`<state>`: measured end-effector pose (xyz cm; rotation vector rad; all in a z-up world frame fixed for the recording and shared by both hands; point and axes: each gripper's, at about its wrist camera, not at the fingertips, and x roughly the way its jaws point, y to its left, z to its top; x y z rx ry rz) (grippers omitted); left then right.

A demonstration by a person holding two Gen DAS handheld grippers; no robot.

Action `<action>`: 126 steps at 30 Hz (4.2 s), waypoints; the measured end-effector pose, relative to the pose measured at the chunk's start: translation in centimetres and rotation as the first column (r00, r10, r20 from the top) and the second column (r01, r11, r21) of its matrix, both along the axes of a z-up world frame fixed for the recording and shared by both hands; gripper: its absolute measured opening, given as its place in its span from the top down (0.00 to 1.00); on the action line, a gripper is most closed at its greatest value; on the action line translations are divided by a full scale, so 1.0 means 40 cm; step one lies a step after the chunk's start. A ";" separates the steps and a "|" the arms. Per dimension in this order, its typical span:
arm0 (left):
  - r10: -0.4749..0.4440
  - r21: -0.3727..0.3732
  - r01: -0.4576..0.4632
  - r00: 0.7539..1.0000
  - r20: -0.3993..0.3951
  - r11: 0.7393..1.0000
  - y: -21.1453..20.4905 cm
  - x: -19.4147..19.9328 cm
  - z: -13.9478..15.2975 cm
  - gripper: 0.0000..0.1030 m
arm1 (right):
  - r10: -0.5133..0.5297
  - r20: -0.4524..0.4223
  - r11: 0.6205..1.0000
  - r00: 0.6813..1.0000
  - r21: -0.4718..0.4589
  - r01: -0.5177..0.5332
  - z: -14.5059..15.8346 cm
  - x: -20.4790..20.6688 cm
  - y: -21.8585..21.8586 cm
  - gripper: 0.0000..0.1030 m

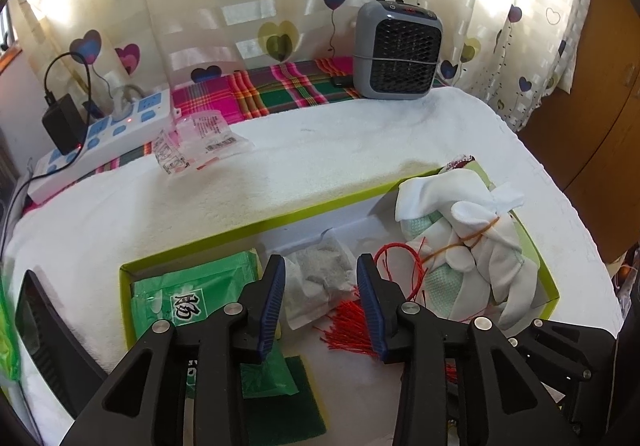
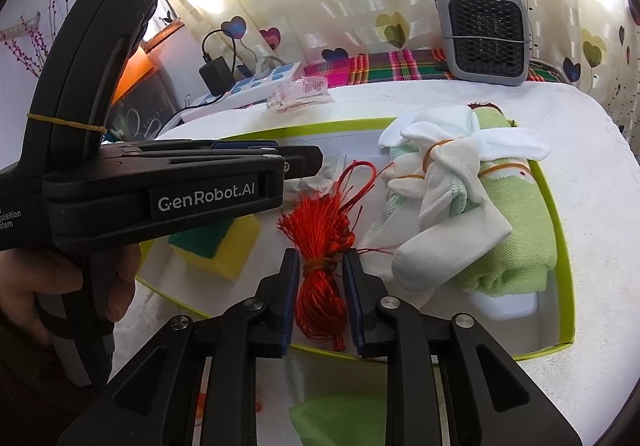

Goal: Organize soft objects
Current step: 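Lower the tissue packet into the box and open the left gripper while the right releases the tassel, then withdraw both open grippers from the box toward the green cloth and earplugs, then grasp the green printed cloth with the right gripper while the left grasps the orange earplugs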

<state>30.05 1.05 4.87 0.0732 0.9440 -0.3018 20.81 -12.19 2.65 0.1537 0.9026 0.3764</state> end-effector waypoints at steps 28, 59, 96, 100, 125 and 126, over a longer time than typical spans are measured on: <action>0.013 0.023 -0.014 0.999 0.036 1.000 0.003 -0.097 0.037 0.62 | -0.018 0.082 0.999 0.996 -0.034 0.021 0.034 -0.061 0.000 0.55; 0.074 -0.006 -0.074 0.992 0.107 0.997 0.046 -0.330 0.044 0.61 | -0.051 0.134 0.996 0.990 -0.061 0.060 0.055 -0.199 -0.041 0.48; 0.085 -0.168 -0.084 0.996 0.001 0.982 0.125 -0.419 -0.064 0.53 | -0.003 0.015 0.984 1.000 -0.180 0.006 -0.035 -0.237 -0.064 0.34; 0.059 -0.177 -0.059 0.998 -0.004 0.982 0.114 -0.425 -0.067 0.52 | -0.024 0.008 0.978 1.000 -0.206 0.025 -0.037 -0.226 -0.060 0.34; -0.015 0.025 0.015 1.000 0.017 1.000 0.011 -0.416 -0.097 0.51 | -0.033 0.032 0.977 0.999 -0.209 0.039 -0.031 -0.227 -0.079 0.70; -0.014 0.025 0.013 1.000 0.018 1.000 0.011 -0.414 -0.097 0.51 | -0.034 0.032 0.978 0.999 -0.205 0.040 -0.031 -0.227 -0.080 0.71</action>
